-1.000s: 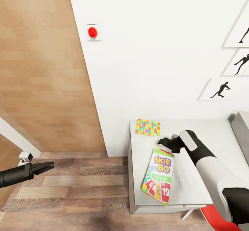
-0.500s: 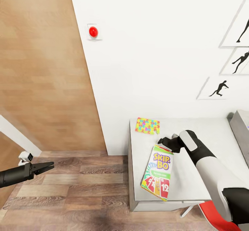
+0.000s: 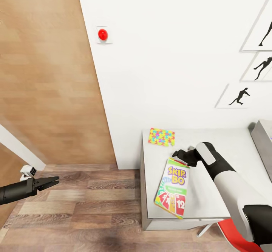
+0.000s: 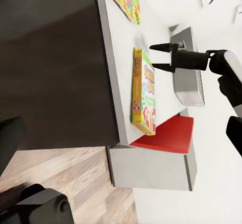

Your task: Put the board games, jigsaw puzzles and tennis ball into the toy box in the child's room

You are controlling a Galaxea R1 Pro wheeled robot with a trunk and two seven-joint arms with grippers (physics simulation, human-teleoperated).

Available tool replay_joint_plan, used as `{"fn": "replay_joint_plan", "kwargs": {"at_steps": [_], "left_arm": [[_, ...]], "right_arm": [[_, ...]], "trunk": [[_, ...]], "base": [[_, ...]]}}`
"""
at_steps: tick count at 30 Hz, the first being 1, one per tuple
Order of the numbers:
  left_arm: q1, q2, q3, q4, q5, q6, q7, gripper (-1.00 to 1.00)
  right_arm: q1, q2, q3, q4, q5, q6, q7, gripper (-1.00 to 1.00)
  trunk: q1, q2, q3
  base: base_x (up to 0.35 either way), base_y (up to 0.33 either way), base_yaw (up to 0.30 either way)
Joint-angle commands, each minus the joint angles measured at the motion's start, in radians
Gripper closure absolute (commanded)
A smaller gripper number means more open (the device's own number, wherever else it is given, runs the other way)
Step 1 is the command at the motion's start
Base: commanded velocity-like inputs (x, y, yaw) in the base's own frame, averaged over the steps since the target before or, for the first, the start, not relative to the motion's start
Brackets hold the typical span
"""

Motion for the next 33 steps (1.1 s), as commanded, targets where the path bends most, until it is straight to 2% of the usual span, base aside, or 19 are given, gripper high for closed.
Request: {"fn": "replay_joint_plan", "kwargs": {"at_steps": [1,10,22,33], "left_arm": [[-0.001,0.000,0.000,0.000,-0.001,0.011,-0.004,-1.00],[-0.001,0.000,0.000,0.000,-0.001,0.011,-0.004,-1.00],[-0.001,0.000,0.000,0.000,-0.001,0.011,-0.004,-1.00],[-0.001,0.000,0.000,0.000,-0.001,0.011,-0.004,-1.00]], "right_arm": [[0.000,-0.001,0.006,-0.001,-0.011,0.001,-0.009,-1.00],[-0.001,-0.001,0.006,-0.001,-0.011,0.001,-0.009,-1.00],[-0.001,-0.001,0.006,-0.001,-0.011,0.001,-0.009,-1.00],[0.000,-0.001,0.006,-0.001,-0.011,0.001,-0.008,-1.00]], "trunk": [[0.001,-0.002,-0.002],[0.001,-0.002,-0.003],[0.001,-0.002,-0.019],[0.001,-0.002,-0.021]], "base": [[0.000,0.105,0.000],[0.000,0.030,0.000],[0.000,0.000,0.000],[-0.053,0.036,0.000]]}}
